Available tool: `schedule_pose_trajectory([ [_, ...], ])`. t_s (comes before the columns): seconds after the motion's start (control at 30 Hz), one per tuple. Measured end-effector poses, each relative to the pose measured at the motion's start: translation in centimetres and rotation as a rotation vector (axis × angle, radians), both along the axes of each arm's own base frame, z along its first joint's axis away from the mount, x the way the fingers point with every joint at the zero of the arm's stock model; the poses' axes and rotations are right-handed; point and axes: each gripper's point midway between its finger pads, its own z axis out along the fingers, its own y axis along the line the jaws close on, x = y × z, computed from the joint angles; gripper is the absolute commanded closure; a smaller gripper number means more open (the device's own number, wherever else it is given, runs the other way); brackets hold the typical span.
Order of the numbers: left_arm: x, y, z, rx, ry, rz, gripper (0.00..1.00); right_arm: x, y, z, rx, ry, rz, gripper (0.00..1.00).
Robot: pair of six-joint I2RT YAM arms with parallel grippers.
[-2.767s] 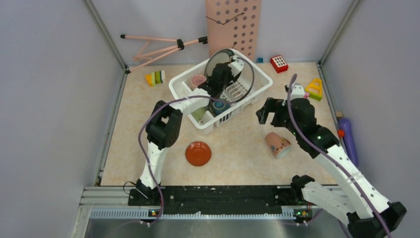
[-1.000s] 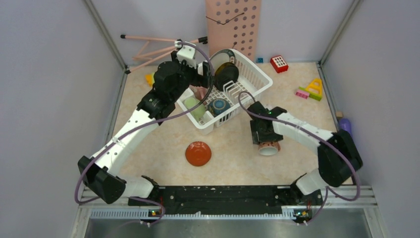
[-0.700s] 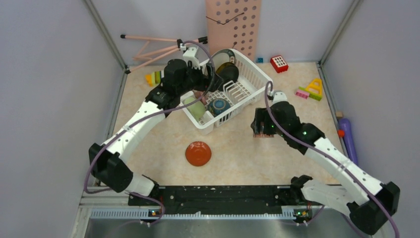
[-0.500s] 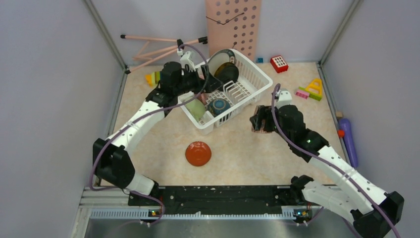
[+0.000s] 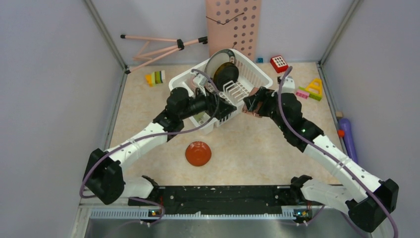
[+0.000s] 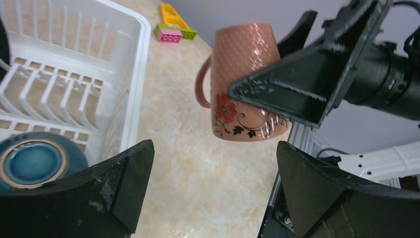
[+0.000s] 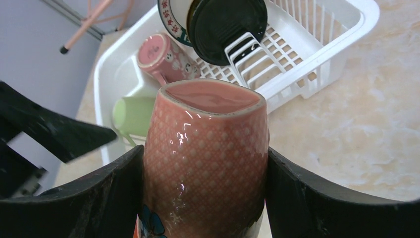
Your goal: Load the mixed dishes into the dish rack
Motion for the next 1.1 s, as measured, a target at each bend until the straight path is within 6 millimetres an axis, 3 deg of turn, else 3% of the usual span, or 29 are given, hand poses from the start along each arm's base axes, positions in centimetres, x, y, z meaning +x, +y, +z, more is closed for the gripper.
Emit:
schedule_pose_trajectory([
  [0.2, -2.2, -2.9, -0.4, -0.007, -0.08, -0.037, 0.01, 0.1, 0.9, 1.3, 0.174, 0.023, -0.034, 0.74],
  [0.47, -1.9, -4.9, -1.0, -0.004, -0.133, -0.041, 0.09, -0.1, 1.6, 1.5, 0.301, 0.082, -0.05, 0.74],
  [0.7, -1.3, -4.9, -1.5, 0.04, -0.229, -0.013, 0.22, -0.6, 1.9, 2.1, 0.408, 0.124, -0.059, 0.74],
  [0.8, -1.1, -4.7, -2.2, 0.063, -0.271, 0.001, 0.4, -0.9, 2.0, 2.7, 0.455, 0.135, -0.052, 0.75],
  [0.93, -0.9, -5.0, -3.0, 0.084, -0.307, 0.009, 0.49, -1.2, 2.5, 2.9, 0.497, 0.16, -0.028, 0.75],
  [0.97, -0.9, -5.1, -3.0, 0.083, -0.311, 0.007, 0.54, -1.3, 2.7, 3.0, 0.507, 0.168, -0.018, 0.74],
  [1.0, -0.9, -5.2, -3.0, 0.081, -0.316, 0.006, 0.64, -1.4, 2.8, 3.0, 0.513, 0.173, -0.014, 0.7],
  [1.03, -0.9, -5.3, -2.8, 0.074, -0.322, 0.002, 0.82, -1.4, 2.9, 3.0, 0.519, 0.179, -0.009, 0.61],
  [1.07, -1.1, -5.4, -2.6, 0.065, -0.33, -0.004, 0.98, -1.4, 2.9, 3.0, 0.524, 0.182, -0.008, 0.43],
  [1.1, -1.2, -5.6, -2.4, 0.057, -0.34, -0.011, 1.0, -1.4, 2.9, 3.1, 0.532, 0.185, -0.008, 0.31],
])
